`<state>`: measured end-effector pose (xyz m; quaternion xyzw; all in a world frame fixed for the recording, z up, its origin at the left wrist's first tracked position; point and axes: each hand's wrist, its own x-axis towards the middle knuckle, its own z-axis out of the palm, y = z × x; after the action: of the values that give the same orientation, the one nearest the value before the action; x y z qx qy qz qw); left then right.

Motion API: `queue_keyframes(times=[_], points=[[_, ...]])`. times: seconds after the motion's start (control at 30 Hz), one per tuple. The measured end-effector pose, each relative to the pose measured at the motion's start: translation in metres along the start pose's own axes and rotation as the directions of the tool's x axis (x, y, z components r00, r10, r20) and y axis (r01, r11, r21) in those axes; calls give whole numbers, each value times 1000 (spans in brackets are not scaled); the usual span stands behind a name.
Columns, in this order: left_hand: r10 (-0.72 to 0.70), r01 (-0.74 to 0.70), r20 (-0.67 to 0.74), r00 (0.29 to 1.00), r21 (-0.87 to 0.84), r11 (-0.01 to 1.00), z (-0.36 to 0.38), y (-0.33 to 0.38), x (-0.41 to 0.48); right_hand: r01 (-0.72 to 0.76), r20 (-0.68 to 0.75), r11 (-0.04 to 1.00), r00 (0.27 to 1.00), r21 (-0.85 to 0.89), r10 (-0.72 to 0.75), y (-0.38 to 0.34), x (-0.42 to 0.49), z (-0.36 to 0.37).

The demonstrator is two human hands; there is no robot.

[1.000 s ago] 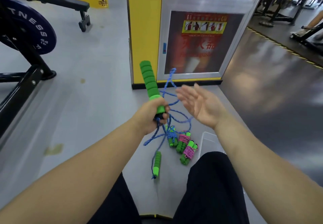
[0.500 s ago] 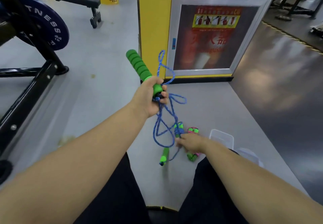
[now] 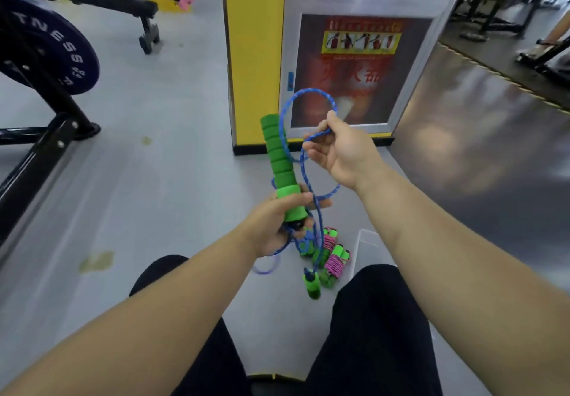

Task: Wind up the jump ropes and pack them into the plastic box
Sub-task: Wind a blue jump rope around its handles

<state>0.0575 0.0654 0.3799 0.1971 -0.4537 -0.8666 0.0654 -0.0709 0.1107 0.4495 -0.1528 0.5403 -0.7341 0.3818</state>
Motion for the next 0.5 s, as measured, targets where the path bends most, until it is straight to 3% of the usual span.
queue_keyframes(times=[0.13, 0.23, 0.33, 0.43, 0.5], points=[[67, -62, -96, 993, 53, 997, 21, 5, 6, 26, -35, 995, 999, 101, -23, -4, -3, -8], [107, -112, -205, 973, -11, 994, 24, 16, 11, 79, -197, 993, 976, -90, -96, 21, -14, -36], [107, -137, -245, 964, -109, 985, 23, 29, 11, 79, -385, 941, 899, -328, -210, 78, -38, -75], [77, -125, -276, 958, -161, 979, 23, 33, 11, -148, -362, 848, 931, -508, -54, 134, -51, -99], [46, -108, -274, 961, -215, 971, 25, 31, 10, -246, -202, 733, 968, -634, 151, 155, -52, -104]])
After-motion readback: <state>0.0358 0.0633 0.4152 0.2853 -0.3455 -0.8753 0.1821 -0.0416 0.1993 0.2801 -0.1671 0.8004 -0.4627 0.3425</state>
